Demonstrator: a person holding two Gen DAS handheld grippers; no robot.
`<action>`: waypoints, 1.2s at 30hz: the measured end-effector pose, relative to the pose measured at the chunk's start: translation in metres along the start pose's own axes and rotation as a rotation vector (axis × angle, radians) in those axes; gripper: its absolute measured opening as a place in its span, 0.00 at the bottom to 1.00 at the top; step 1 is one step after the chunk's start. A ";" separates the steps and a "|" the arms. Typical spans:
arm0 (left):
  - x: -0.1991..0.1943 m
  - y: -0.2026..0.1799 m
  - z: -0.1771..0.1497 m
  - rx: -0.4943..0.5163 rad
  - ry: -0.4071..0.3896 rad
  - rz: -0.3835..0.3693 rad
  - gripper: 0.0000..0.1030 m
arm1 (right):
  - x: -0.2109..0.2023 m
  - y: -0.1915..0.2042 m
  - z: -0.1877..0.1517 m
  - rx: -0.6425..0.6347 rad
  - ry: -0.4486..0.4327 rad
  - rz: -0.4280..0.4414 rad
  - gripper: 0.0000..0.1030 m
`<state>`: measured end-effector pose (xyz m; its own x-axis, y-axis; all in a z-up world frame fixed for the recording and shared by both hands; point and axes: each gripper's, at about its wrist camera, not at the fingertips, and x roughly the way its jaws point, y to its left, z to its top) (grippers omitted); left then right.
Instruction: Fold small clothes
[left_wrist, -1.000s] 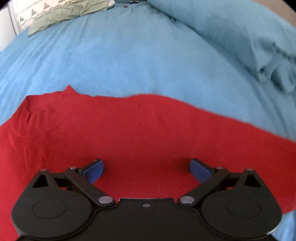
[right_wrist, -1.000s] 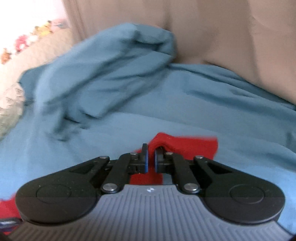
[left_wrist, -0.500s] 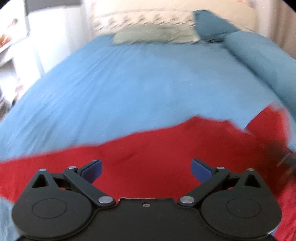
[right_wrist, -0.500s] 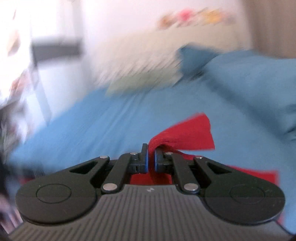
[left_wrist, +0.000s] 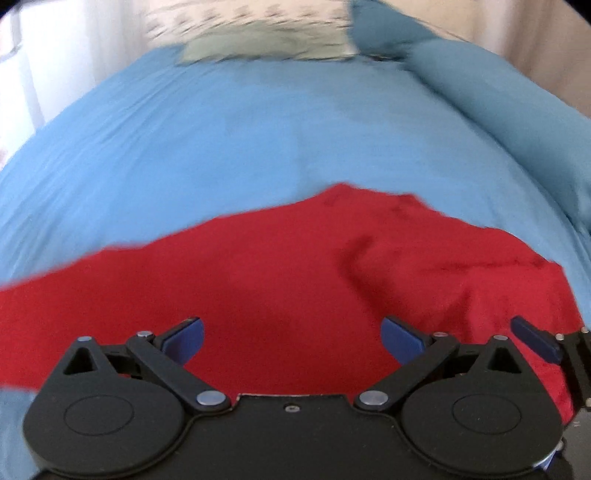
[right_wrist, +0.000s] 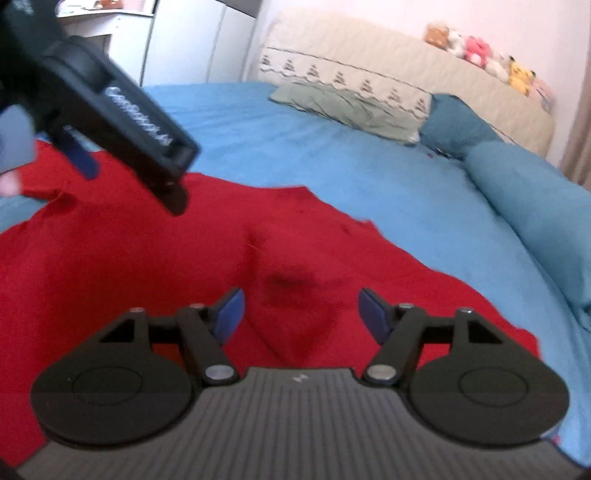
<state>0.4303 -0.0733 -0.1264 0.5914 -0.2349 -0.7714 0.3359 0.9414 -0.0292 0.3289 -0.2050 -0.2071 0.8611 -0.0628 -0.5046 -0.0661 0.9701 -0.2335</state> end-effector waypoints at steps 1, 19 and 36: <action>0.001 -0.014 0.001 0.049 -0.008 -0.008 1.00 | -0.008 -0.010 -0.004 0.022 0.003 -0.010 0.82; 0.033 0.000 -0.018 -0.113 0.004 0.046 0.78 | -0.056 -0.087 -0.054 0.263 0.078 -0.073 0.82; 0.033 0.019 -0.020 -0.382 0.030 -0.092 0.42 | -0.049 -0.093 -0.061 0.324 0.112 -0.044 0.86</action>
<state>0.4410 -0.0582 -0.1651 0.5481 -0.3208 -0.7724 0.0863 0.9403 -0.3293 0.2619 -0.3063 -0.2108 0.7978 -0.1139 -0.5921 0.1486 0.9889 0.0100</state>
